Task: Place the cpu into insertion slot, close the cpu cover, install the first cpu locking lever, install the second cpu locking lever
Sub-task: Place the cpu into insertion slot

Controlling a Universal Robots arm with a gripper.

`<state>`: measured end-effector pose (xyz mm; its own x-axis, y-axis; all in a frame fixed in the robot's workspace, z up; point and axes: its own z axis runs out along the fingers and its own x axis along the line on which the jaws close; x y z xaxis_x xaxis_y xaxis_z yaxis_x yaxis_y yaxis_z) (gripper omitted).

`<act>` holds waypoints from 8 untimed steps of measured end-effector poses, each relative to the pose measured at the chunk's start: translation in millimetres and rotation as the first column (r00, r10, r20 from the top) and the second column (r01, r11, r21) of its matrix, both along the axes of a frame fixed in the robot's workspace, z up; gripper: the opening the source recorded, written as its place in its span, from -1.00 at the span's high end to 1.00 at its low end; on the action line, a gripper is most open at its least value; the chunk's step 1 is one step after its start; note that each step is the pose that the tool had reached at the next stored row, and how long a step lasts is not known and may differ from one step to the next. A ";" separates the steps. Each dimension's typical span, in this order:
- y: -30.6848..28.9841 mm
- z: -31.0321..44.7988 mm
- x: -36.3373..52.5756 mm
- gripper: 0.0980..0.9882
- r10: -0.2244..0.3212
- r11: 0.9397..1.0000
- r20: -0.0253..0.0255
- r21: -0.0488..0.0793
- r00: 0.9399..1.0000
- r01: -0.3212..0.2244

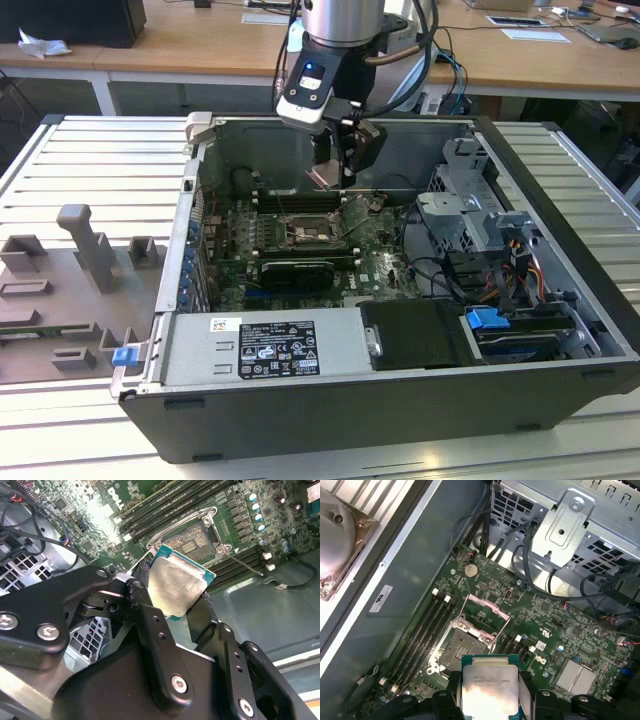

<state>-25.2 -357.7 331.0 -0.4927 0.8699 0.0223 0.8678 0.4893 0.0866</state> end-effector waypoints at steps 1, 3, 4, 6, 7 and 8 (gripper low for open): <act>0.0 -0.1 0.0 0.00 -0.003 1.000 0.000 0.000 1.000 0.003; 0.0 -0.1 0.0 0.00 -0.008 1.000 0.000 0.000 1.000 0.008; 0.0 -0.1 0.0 0.00 -0.010 1.000 0.000 0.000 1.000 0.010; 0.0 -0.2 0.0 0.00 -0.015 1.000 0.000 0.000 1.000 0.015; 0.0 -0.3 0.0 0.00 -0.018 1.000 0.000 0.000 1.000 0.018; 0.0 -0.4 0.0 0.00 -0.022 1.000 0.000 0.000 1.000 0.022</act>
<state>-25.2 -357.7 330.6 -0.4734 0.8806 0.0224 0.8784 0.4700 0.0866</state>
